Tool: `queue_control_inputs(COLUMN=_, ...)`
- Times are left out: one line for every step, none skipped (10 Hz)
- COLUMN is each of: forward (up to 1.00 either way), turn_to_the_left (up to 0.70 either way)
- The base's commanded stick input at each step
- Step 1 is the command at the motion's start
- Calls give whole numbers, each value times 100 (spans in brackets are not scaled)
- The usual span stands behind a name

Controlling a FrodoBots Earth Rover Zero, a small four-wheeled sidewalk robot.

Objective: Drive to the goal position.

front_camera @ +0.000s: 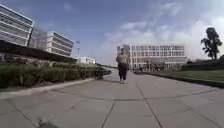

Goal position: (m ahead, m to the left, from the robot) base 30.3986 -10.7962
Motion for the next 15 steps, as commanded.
queue_control_inputs(forward=0, turn_to_the_left=0)
queue_control_inputs(forward=0, turn_to_the_left=0)
queue_control_inputs(forward=0, turn_to_the_left=0)
queue_control_inputs(forward=0, turn_to_the_left=0)
queue_control_inputs(forward=0, turn_to_the_left=0)
queue_control_inputs(forward=0, turn_to_the_left=-1)
queue_control_inputs(forward=2, turn_to_the_left=-22)
queue_control_inputs(forward=3, turn_to_the_left=-43)
queue_control_inputs(forward=5, turn_to_the_left=-63)
queue_control_inputs(forward=6, turn_to_the_left=-47)
queue_control_inputs(forward=7, turn_to_the_left=-15)
queue_control_inputs(forward=9, turn_to_the_left=-18)
queue_control_inputs(forward=13, turn_to_the_left=-25)
queue_control_inputs(forward=21, turn_to_the_left=-41)
queue_control_inputs(forward=44, turn_to_the_left=-37)
